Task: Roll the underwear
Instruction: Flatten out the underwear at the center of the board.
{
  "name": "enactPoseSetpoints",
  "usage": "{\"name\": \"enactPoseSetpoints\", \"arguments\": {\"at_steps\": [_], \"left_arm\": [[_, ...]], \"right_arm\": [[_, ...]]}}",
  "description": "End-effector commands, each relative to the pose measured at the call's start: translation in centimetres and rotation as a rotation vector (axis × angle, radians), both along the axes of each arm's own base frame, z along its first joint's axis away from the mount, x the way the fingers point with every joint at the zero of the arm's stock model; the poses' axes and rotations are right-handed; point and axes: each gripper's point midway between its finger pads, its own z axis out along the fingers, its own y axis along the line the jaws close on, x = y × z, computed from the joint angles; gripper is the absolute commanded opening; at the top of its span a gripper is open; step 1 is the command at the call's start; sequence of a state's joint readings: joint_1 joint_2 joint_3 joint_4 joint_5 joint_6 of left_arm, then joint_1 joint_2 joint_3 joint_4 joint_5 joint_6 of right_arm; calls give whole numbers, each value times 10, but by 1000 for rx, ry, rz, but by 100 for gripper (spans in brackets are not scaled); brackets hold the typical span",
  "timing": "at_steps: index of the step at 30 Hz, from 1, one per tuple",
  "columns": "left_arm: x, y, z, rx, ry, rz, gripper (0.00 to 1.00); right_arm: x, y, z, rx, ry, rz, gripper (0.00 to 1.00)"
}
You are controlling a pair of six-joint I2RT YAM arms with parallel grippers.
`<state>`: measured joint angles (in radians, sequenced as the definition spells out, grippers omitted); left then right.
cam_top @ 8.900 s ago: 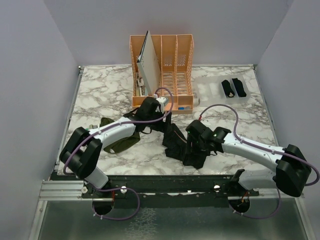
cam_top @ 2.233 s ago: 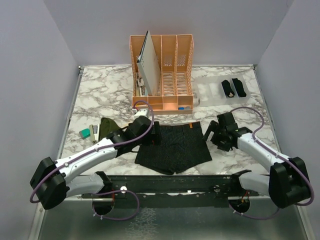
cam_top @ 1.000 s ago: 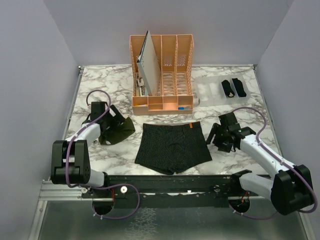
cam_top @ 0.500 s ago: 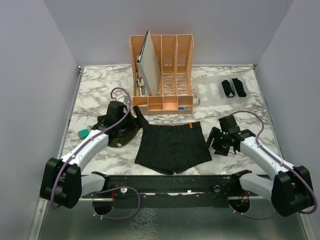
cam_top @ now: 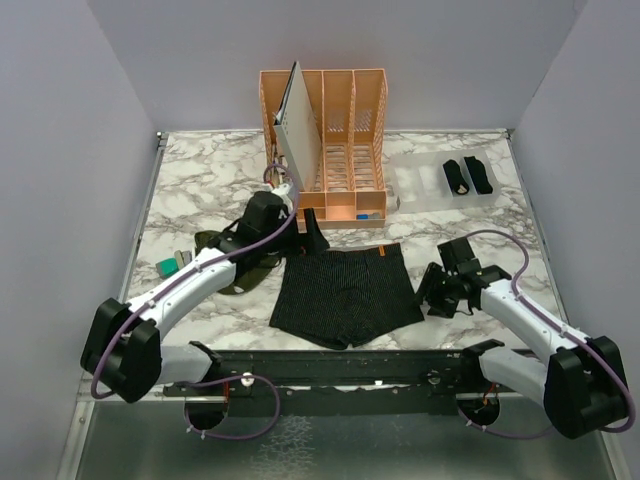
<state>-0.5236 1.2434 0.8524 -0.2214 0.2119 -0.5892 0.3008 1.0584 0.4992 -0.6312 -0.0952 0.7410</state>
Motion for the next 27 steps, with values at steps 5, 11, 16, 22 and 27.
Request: {"name": "enactPoseSetpoints", "arguments": {"at_steps": [5, 11, 16, 22, 27], "left_arm": [[-5, 14, -40, 132, 78, 128, 85], [-39, 67, -72, 235, 157, 313, 82], [-79, 88, -94, 184, 256, 407, 79], [-113, 97, -121, 147, 365, 455, 71], [-128, 103, -132, 154, 400, 469, 68]], "right_arm": [[18, 18, 31, 83, -121, 102, 55], [44, 56, 70, 197, -236, 209, 53], [63, 101, 79, 83, -252, 288, 53], [91, 150, 74, 36, -251, 349, 52], [104, 189, 71, -53, -262, 414, 53]]}}
